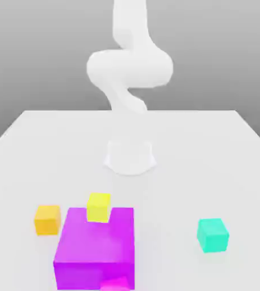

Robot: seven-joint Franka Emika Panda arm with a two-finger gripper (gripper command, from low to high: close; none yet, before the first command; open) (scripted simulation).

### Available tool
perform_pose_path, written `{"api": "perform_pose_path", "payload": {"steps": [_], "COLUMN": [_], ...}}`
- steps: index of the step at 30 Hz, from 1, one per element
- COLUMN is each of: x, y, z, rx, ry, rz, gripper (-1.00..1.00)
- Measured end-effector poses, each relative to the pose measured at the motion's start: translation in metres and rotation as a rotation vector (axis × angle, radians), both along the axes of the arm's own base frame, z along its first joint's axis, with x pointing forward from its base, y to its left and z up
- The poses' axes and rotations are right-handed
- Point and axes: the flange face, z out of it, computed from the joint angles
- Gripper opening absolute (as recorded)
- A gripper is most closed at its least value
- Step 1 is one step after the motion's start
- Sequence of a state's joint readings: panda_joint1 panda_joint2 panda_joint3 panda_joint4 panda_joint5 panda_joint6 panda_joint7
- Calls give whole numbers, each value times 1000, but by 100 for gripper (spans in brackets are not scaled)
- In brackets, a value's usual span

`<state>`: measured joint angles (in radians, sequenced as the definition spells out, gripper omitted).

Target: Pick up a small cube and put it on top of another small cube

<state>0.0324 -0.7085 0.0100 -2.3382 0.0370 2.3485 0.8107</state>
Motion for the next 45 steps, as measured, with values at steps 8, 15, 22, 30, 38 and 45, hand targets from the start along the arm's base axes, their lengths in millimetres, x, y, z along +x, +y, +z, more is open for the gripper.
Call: {"api": "perform_pose_path", "payload": {"steps": [8,15,22,30,38,45], "x": [62,49,-10,-16,-15,5], "y": [78,142,179,179,180,115], "z": [-170,-321,-455,-524,-500,-434], "rx": [57,24,-80,-90,-92,-94], "ry": [275,504,695,713,712,714], "rz": [73,101,108,103,103,119], "gripper": [0,0,0,-100,-100,-100]}}
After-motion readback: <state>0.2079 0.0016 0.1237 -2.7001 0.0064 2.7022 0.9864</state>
